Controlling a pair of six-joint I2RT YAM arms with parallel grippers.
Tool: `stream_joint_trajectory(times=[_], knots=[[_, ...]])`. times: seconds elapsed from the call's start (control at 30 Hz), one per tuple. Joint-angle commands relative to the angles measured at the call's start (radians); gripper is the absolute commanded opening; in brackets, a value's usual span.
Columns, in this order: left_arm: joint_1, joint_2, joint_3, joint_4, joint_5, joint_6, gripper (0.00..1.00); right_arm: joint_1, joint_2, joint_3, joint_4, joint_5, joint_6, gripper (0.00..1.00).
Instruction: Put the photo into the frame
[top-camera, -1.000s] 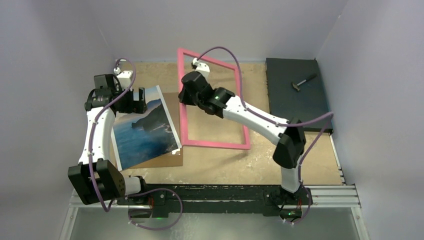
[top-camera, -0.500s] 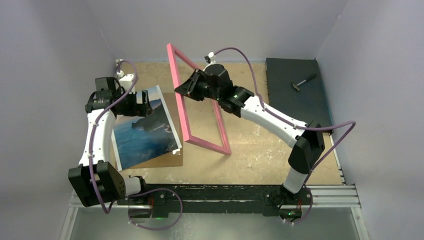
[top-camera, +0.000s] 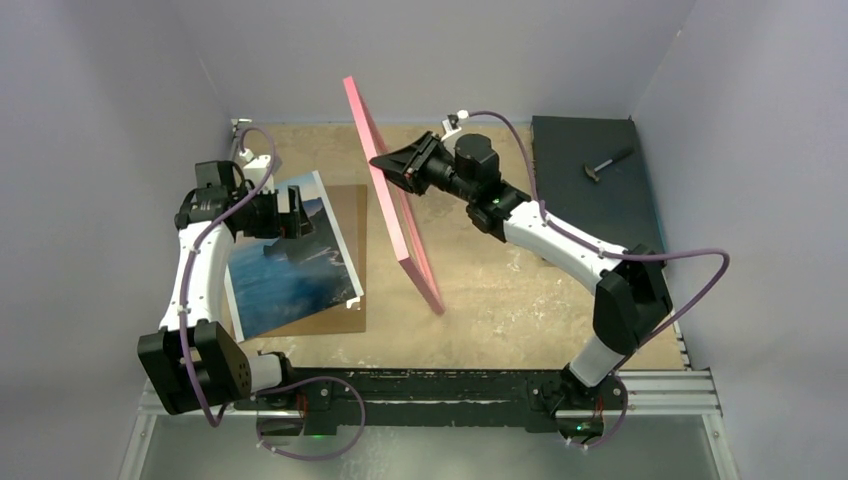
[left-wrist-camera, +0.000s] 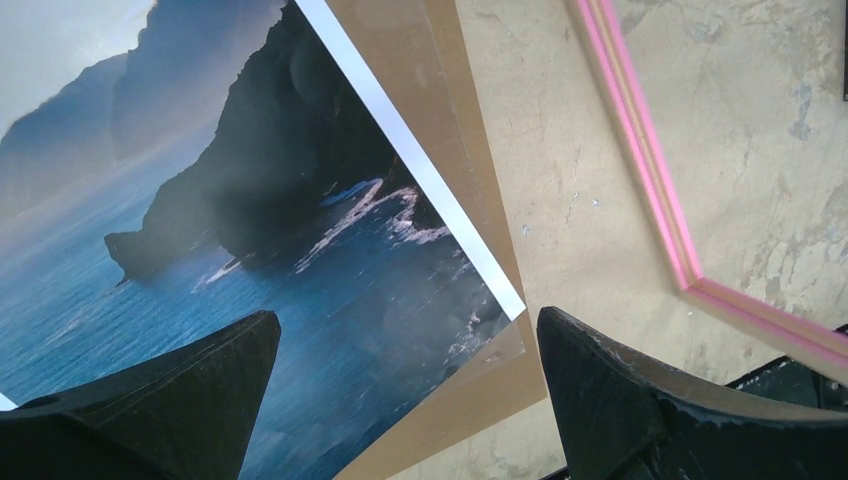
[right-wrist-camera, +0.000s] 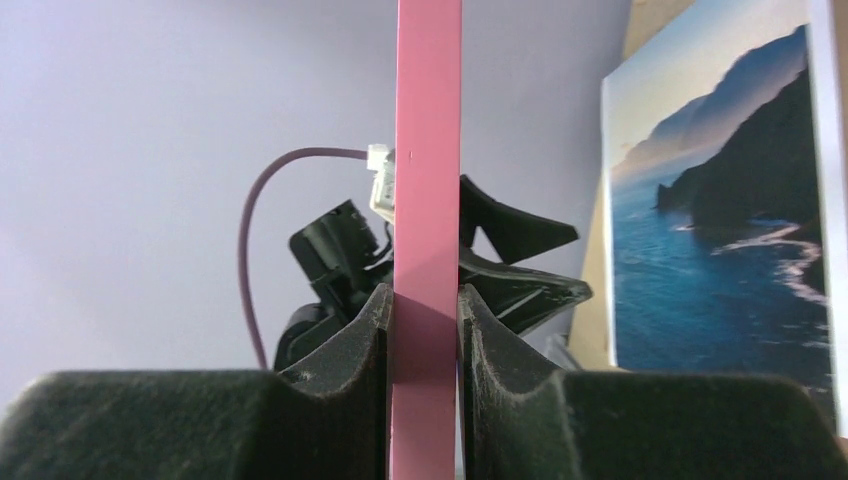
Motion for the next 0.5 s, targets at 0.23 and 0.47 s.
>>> stream_joint_trajectory(times=[0.23,0.47], knots=[[0.008,-0.050,0.106,-0.032,0.069,-0.016,1.00,-0.038,0.003,-0.021,0.257,-0.067,0.274,0.00],[0.007,-0.023,0.113,-0.019,0.078,-0.005,1.00,-0.136,-0.047,-0.180,0.344,-0.101,0.318,0.00]])
